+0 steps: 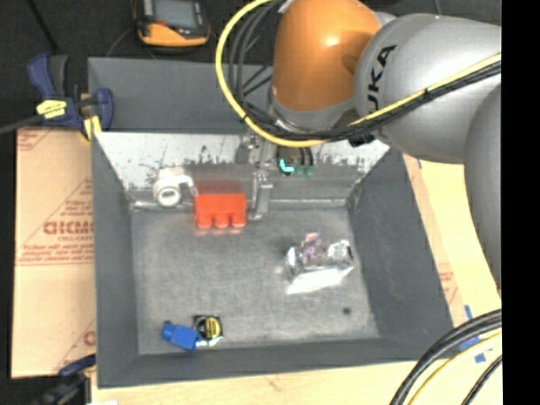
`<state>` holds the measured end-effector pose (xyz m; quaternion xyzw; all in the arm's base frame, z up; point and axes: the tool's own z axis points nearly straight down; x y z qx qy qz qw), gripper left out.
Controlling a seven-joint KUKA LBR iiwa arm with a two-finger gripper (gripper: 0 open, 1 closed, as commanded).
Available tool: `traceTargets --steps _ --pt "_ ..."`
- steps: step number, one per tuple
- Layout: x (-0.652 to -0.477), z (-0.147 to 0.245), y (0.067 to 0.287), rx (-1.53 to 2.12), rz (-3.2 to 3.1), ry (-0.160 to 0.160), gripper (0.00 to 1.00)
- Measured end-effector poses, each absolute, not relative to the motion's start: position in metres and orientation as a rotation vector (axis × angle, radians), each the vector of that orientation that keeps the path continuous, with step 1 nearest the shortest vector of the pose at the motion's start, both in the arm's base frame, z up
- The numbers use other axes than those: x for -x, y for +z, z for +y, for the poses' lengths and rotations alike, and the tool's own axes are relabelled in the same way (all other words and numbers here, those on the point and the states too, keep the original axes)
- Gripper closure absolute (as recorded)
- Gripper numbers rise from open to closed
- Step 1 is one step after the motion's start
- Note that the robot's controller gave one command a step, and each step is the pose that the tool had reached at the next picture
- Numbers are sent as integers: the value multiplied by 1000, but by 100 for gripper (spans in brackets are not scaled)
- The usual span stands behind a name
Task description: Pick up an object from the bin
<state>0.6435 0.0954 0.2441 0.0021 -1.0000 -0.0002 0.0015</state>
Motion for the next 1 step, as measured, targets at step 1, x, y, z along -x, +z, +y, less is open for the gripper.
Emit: traceTargets --steps 1 --pt "-567 182 116 -464 -3103 -2 0"
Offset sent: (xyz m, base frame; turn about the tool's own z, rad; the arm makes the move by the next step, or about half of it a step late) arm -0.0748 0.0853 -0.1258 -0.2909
